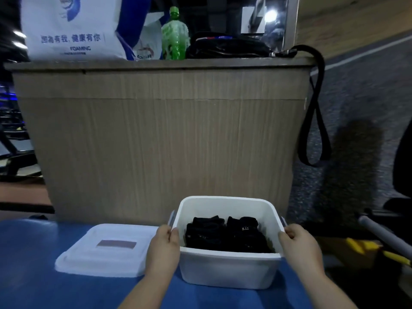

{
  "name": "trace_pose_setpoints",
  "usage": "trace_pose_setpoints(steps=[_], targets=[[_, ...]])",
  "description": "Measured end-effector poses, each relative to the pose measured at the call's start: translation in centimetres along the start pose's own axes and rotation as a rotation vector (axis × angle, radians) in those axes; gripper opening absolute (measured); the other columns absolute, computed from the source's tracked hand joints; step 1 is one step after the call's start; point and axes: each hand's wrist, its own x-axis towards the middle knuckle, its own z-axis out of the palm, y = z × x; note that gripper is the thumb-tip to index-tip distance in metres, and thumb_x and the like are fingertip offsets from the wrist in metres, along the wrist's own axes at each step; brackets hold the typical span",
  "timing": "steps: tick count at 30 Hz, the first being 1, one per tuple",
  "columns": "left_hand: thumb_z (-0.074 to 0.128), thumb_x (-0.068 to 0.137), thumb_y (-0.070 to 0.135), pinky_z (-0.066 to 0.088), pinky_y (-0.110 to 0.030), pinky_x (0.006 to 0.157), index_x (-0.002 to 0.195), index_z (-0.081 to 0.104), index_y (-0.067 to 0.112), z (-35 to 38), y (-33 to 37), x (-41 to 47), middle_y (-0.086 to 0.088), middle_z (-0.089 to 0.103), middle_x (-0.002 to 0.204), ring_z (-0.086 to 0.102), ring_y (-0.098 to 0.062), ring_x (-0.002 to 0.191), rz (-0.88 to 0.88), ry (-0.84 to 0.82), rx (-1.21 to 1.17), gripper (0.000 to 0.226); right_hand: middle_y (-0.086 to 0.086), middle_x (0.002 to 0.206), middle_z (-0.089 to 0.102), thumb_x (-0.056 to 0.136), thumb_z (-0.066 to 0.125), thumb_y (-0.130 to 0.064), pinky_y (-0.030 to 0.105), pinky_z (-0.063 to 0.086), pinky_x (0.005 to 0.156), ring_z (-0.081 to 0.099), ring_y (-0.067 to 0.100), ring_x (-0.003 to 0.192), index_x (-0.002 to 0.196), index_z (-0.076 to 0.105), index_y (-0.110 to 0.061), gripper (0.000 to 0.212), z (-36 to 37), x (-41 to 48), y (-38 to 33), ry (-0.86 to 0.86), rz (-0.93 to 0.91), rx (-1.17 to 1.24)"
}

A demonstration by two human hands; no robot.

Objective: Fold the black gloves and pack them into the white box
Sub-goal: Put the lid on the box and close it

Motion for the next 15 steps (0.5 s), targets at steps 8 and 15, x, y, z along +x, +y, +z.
trace_pose_setpoints(steps=[8, 15], targets=[[0.040, 0.099, 0.024, 0.034, -0.030, 0.056, 0.086, 0.051, 0.008, 1.4, 1.0, -0.2, -0.006, 0.056, 0.074, 0.048, -0.017, 0.066, -0.027, -0.013, -0.040, 0.023, 0.003, 0.070, 0.058, 0.086, 0.058, -0.020, 0.035, 0.037, 0.060, 0.053, 0.022, 0.069, 0.071, 0.056, -0.013, 0.016, -0.6, 0.7, 1.4, -0.013, 0.006, 0.046], [0.042, 0.096, 0.029, 0.036, -0.031, 0.061, 0.089, 0.051, 0.013, 1.4, 1.2, 0.2, -0.005, 0.056, 0.078, 0.049, -0.018, 0.070, -0.097, -0.074, -0.083, 0.020, -0.002, 0.088, 0.061, 0.086, 0.061, -0.025, 0.031, 0.035, 0.061, 0.053, 0.017, 0.077, 0.093, 0.058, -0.021, 0.008, -0.2, 0.4, 1.0, 0.016, 0.023, 0.147]])
